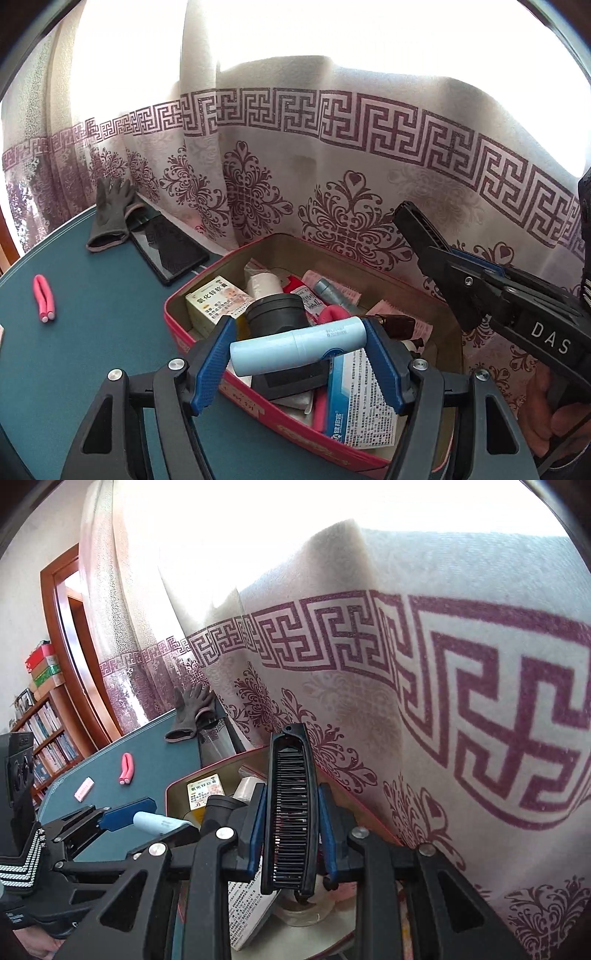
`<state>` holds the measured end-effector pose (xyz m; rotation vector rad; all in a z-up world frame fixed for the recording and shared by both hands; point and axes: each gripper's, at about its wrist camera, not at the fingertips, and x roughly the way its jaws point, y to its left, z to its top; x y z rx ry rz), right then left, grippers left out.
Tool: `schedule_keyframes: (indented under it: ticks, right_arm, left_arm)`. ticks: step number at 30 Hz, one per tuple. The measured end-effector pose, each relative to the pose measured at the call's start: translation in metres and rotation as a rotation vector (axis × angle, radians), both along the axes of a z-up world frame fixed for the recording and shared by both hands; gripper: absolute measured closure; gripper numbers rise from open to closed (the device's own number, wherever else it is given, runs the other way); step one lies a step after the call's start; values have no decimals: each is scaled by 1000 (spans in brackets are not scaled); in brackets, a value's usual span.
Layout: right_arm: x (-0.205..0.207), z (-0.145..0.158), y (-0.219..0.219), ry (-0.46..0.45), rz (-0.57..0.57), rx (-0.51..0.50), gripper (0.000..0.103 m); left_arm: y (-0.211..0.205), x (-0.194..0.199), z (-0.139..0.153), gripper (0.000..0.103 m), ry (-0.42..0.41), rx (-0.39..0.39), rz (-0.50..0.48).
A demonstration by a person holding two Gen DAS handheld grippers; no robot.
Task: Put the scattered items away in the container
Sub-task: 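Carry the light blue tube and black comb over the red tin and release, then open both grippers in the tin and withdraw toward the table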
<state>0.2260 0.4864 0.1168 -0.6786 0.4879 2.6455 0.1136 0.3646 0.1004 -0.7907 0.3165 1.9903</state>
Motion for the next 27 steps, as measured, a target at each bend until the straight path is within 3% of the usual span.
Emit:
schedule_keyframes:
  ticks: [5, 7, 27]
  right_arm:
    - [2, -1, 7, 3, -10, -16, 74]
    - [0, -2, 9, 1, -8, -25, 74]
    - [-42, -16, -8, -35, 42, -81, 73]
  left_arm:
    - [8, 0, -7, 31, -10, -22, -28]
    - [4, -3, -8, 21, -5, -23, -16]
    - [-65, -47, -23, 21, -92, -3, 197]
